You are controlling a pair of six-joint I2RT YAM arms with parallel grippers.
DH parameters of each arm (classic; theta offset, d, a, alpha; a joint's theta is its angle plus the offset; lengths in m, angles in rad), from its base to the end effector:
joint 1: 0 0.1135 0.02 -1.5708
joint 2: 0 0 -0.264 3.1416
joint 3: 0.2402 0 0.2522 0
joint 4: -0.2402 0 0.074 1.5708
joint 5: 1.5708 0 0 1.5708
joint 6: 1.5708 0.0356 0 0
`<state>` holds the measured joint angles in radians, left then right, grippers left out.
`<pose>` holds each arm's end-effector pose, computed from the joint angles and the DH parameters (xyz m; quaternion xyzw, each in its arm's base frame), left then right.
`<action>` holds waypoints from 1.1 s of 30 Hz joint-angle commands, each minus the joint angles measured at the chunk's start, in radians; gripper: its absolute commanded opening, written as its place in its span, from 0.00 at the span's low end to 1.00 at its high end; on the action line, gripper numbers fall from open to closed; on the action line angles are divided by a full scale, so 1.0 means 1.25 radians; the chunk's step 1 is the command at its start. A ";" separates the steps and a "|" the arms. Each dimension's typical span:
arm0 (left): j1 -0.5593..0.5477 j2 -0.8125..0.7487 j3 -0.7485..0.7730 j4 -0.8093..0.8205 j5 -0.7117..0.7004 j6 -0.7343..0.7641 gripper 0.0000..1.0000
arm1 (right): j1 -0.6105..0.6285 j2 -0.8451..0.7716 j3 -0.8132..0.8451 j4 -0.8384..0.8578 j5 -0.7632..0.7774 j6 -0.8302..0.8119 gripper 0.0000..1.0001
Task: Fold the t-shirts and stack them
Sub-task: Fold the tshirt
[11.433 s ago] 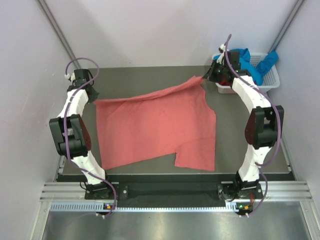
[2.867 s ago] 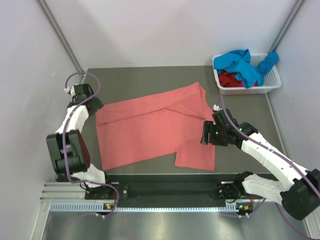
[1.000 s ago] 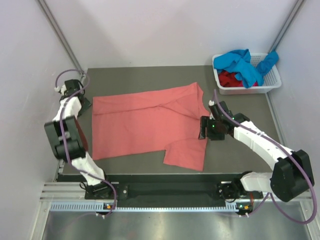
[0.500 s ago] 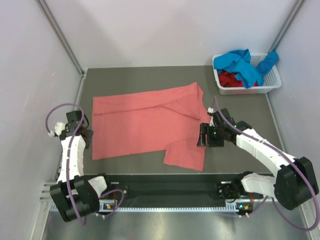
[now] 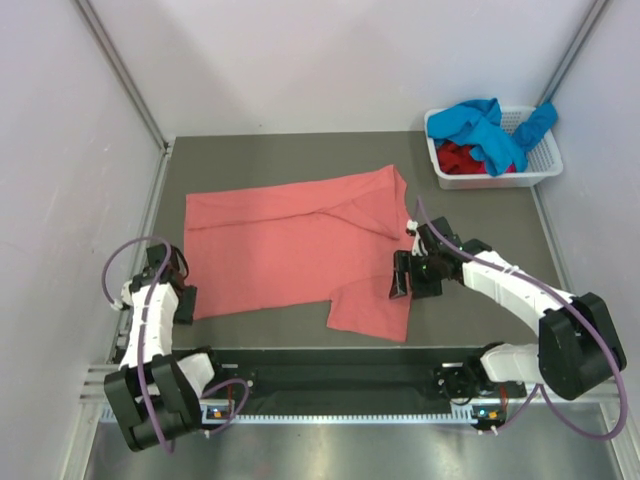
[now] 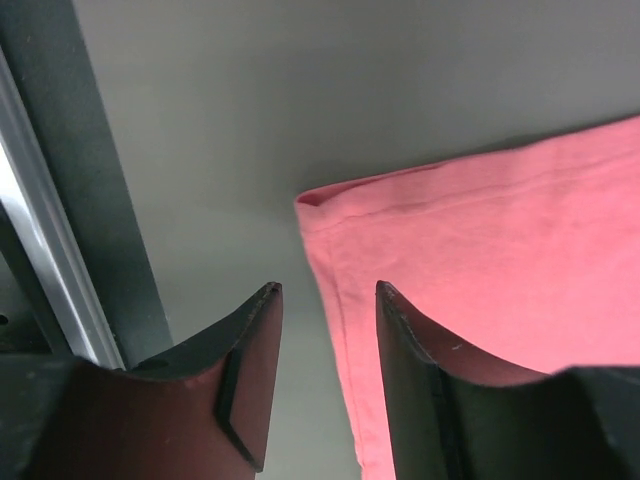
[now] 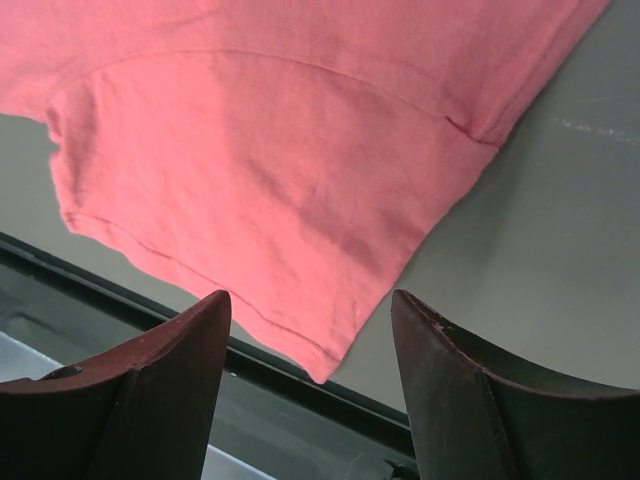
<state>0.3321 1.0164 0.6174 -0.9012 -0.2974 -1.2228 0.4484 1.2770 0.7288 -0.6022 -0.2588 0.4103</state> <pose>0.1468 0.0617 0.1940 -0.7016 0.6844 0.0750 0.1836 0.2016 0.1071 0.1908 -0.0454 0.9691 0.2009 0.1356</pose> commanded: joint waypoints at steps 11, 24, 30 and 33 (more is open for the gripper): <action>0.003 0.068 -0.040 0.100 -0.091 -0.030 0.59 | -0.005 -0.013 0.054 -0.034 -0.010 -0.030 0.66; 0.002 0.151 -0.068 0.206 -0.095 -0.038 0.37 | -0.026 -0.041 0.029 -0.056 0.000 -0.032 0.66; 0.003 0.158 -0.075 0.212 -0.073 -0.011 0.12 | -0.042 -0.075 0.006 -0.072 0.007 -0.023 0.65; 0.002 0.150 -0.075 0.214 -0.066 0.014 0.04 | -0.043 -0.095 -0.031 -0.072 0.000 -0.013 0.66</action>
<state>0.3321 1.1896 0.5529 -0.6525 -0.4015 -1.2415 0.4053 1.1969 0.7250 -0.6769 -0.2581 0.3870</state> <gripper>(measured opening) 0.072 0.655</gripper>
